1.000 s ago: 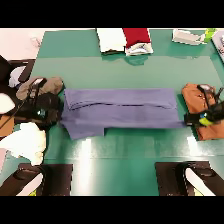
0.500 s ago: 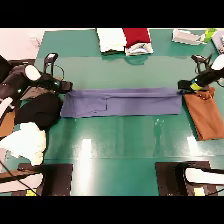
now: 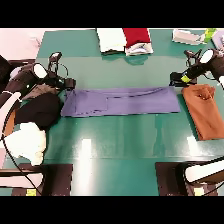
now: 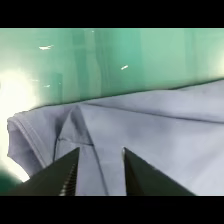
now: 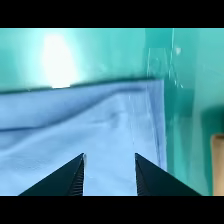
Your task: Fold the shirts.
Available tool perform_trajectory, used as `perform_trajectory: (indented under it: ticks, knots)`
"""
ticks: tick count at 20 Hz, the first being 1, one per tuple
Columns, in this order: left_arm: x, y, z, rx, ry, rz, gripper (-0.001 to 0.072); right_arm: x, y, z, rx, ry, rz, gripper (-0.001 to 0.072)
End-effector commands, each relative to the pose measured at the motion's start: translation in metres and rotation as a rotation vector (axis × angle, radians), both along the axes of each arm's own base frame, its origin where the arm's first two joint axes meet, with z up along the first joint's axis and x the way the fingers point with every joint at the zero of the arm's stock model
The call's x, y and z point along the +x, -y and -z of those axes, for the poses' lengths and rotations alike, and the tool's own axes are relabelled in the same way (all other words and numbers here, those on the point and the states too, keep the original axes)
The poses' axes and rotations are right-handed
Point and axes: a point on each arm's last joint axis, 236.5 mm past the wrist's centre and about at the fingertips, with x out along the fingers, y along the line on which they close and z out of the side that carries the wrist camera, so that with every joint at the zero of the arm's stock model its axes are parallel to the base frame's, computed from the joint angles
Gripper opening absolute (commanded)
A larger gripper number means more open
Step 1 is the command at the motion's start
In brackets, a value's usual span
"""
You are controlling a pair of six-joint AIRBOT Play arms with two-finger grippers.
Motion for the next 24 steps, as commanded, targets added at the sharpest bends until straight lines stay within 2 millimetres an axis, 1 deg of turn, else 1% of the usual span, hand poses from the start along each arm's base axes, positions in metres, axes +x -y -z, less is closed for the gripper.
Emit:
perform_trajectory:
  ticks: [1, 2, 3, 5, 7, 8, 9, 12, 13, 14, 16, 17, 18, 20, 21, 24]
  knots:
    - [-0.018, 0.007, -0.001, -0.024, -0.090, 0.024, 0.0114, -0.013, 0.014, -0.006, -0.001, -0.028, -0.013, 0.0403]
    - [-0.022, 0.010, 0.001, -0.033, -0.110, 0.028, 0.0026, -0.025, 0.024, 0.000, 0.005, -0.053, 0.012, 0.0526]
    - [-0.023, 0.014, 0.000, -0.055, -0.115, 0.026, 0.0025, -0.037, 0.033, 0.010, 0.015, -0.085, 0.040, 0.0576]
    - [-0.022, 0.023, -0.003, -0.101, -0.111, 0.018, 0.0024, -0.059, 0.043, 0.035, 0.036, -0.159, 0.078, 0.0575]
    - [-0.021, 0.029, -0.006, -0.134, -0.111, 0.012, 0.0024, -0.073, 0.041, 0.059, 0.050, -0.218, 0.083, 0.0573]
    - [-0.020, 0.030, -0.007, -0.141, -0.108, 0.010, 0.0024, -0.075, 0.034, 0.067, 0.069, -0.228, 0.075, 0.0573]
    - [-0.020, 0.030, -0.007, -0.142, -0.108, 0.009, 0.0024, -0.072, 0.024, 0.072, 0.094, -0.221, 0.064, 0.0571]
    - [-0.020, 0.031, -0.008, -0.149, -0.110, 0.008, 0.0024, -0.061, 0.010, 0.075, 0.096, -0.188, 0.042, 0.0569]
    - [-0.020, 0.032, -0.008, -0.153, -0.110, 0.008, 0.0024, -0.058, 0.002, 0.074, 0.107, -0.180, 0.034, 0.0527]
    - [-0.020, 0.033, -0.009, -0.159, -0.111, 0.007, 0.0024, -0.058, -0.002, 0.074, 0.101, -0.179, 0.021, 0.0449]
    - [-0.022, 0.039, -0.009, -0.162, -0.110, 0.018, 0.0024, -0.058, -0.011, 0.074, 0.092, -0.181, -0.017, 0.0210]
    - [-0.023, 0.047, -0.009, -0.161, -0.108, 0.033, 0.0024, -0.059, -0.015, 0.074, 0.089, -0.185, -0.032, 0.0068]
    - [-0.025, 0.058, -0.008, -0.161, -0.104, 0.055, 0.0024, -0.062, -0.019, 0.073, 0.091, -0.194, -0.045, 0.0020]
    - [-0.031, 0.087, -0.005, -0.163, -0.099, 0.101, 0.0023, -0.066, -0.020, 0.060, 0.091, -0.191, -0.054, 0.0020]
    - [-0.034, 0.103, -0.002, -0.167, -0.094, 0.120, 0.0023, -0.067, -0.020, 0.047, 0.088, -0.170, -0.055, 0.0020]
    - [-0.035, 0.155, 0.004, -0.179, -0.057, 0.191, 0.0023, -0.071, -0.022, -0.006, 0.077, -0.073, -0.068, 0.0020]
